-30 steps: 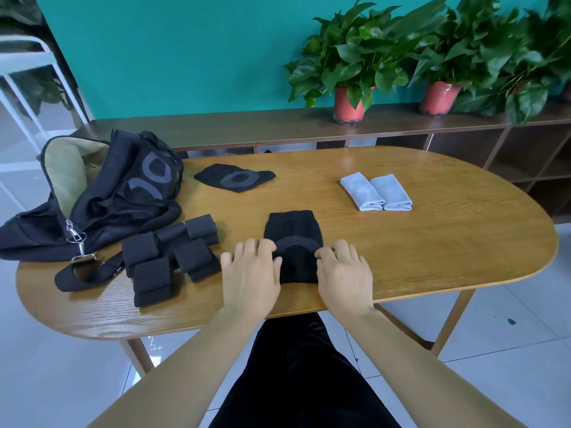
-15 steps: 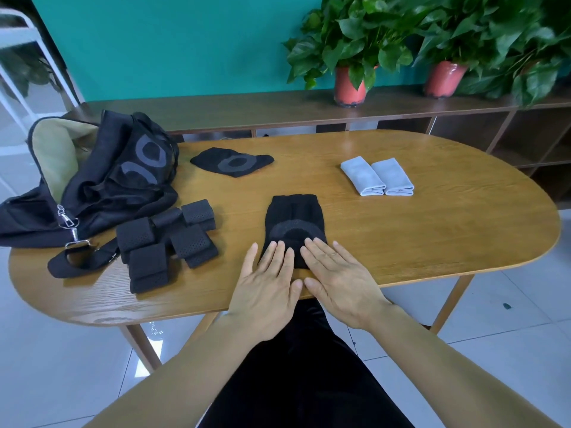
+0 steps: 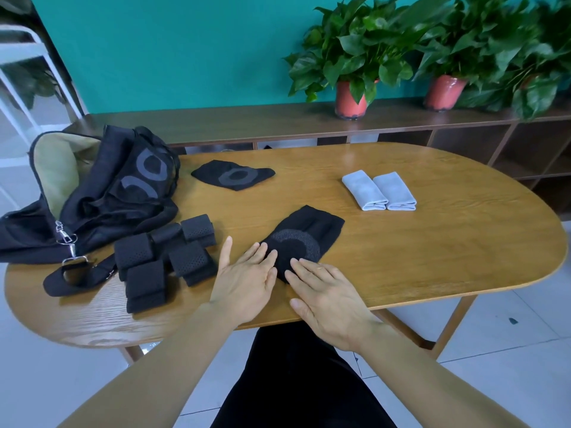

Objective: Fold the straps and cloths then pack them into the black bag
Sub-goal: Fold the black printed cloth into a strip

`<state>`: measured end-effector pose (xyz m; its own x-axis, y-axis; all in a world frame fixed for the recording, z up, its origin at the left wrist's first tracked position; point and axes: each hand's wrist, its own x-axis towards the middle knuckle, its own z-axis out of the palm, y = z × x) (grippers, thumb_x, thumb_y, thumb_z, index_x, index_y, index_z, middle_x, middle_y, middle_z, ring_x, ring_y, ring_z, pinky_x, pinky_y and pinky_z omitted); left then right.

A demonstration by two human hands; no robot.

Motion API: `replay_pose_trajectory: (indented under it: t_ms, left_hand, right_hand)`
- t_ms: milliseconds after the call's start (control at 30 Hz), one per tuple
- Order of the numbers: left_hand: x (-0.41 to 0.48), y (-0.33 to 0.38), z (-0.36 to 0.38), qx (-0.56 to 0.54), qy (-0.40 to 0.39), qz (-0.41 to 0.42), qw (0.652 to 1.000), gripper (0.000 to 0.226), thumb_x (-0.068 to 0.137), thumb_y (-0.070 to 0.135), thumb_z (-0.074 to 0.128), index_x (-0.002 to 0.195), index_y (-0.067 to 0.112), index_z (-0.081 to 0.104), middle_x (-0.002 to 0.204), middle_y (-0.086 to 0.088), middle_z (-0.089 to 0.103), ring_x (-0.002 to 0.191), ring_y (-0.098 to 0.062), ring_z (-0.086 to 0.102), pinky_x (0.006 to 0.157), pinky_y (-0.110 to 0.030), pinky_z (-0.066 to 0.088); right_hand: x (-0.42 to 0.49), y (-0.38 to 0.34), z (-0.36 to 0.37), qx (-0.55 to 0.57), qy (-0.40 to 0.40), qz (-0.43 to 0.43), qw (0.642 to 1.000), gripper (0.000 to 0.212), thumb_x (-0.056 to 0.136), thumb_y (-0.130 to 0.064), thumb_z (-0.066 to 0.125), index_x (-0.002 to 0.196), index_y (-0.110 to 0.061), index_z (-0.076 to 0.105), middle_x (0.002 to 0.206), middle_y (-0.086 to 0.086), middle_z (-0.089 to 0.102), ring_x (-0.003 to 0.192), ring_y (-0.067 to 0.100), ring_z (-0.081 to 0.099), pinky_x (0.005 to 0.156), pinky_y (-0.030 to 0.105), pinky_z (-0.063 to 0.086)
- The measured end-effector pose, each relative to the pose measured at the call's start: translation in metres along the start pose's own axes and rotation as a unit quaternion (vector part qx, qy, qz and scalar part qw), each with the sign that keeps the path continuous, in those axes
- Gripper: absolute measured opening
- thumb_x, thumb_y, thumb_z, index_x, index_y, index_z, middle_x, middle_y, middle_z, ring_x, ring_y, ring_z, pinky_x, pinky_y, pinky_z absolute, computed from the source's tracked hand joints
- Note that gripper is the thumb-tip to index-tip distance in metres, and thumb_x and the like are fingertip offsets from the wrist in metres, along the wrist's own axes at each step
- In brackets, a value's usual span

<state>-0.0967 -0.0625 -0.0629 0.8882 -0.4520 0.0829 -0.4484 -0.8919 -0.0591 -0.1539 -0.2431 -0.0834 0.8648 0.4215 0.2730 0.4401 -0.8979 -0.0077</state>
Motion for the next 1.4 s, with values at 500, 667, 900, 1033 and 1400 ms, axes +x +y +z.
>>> replay_pose_trajectory:
  t_ms: [500, 667, 900, 1033, 1400]
  left_hand:
    - [0.040, 0.081, -0.015, -0.080, 0.022, -0.025, 0.996, 0.055, 0.101, 0.040, 0.012, 0.148, 0.016, 0.028, 0.148, -0.001, 0.042, 0.140, -0.016, 0.032, 0.113, -0.042, -0.013]
    - [0.055, 0.085, -0.018, -0.035, 0.012, -0.042, 0.998, 0.052, 0.102, 0.037, 0.014, 0.134, 0.011, 0.046, 0.112, -0.001, 0.061, 0.108, -0.019, 0.055, 0.115, -0.042, -0.014]
    - [0.056, 0.069, -0.029, 0.035, -0.015, -0.024, 0.999, 0.040, 0.100, 0.026, 0.022, 0.116, 0.016, 0.058, 0.111, -0.002, 0.057, 0.102, -0.015, 0.056, 0.110, -0.046, -0.028]
    - [0.055, 0.056, -0.032, 0.044, -0.020, -0.006, 0.999, 0.034, 0.093, 0.010, 0.028, 0.113, 0.017, 0.054, 0.101, 0.003, 0.055, 0.083, -0.014, 0.057, 0.110, -0.047, -0.028]
    - [0.031, 0.036, -0.018, 0.015, -0.010, 0.057, 0.998, 0.059, 0.095, 0.005, 0.032, 0.152, 0.014, 0.019, 0.160, -0.005, 0.016, 0.147, -0.013, 0.011, 0.115, -0.041, -0.020]
  right_hand:
    - [0.065, 0.088, -0.028, -0.032, -0.071, 0.095, 0.992, 0.056, 0.091, -0.012, 0.040, 0.147, -0.014, 0.032, 0.149, 0.002, 0.038, 0.142, 0.018, 0.021, 0.114, 0.029, 0.014]
    - [0.059, 0.092, -0.026, -0.050, -0.118, 0.088, 0.988, 0.047, 0.090, -0.015, 0.043, 0.136, -0.019, 0.045, 0.138, 0.002, 0.044, 0.130, 0.021, 0.036, 0.110, 0.031, 0.021]
    - [0.028, 0.080, -0.024, -0.049, -0.057, 0.073, 0.995, 0.045, 0.080, -0.008, 0.045, 0.122, -0.016, 0.060, 0.108, 0.006, 0.056, 0.096, 0.028, 0.053, 0.080, 0.037, 0.041]
    - [0.015, 0.060, -0.019, -0.041, -0.004, 0.071, 0.997, 0.040, 0.069, -0.009, 0.048, 0.103, -0.014, 0.068, 0.088, 0.003, 0.056, 0.076, 0.024, 0.053, 0.065, 0.033, 0.042]
    - [0.007, 0.038, -0.027, -0.021, -0.028, 0.088, 0.996, 0.045, 0.079, -0.007, 0.040, 0.119, -0.012, 0.060, 0.104, 0.004, 0.053, 0.094, 0.025, 0.049, 0.076, 0.029, 0.033]
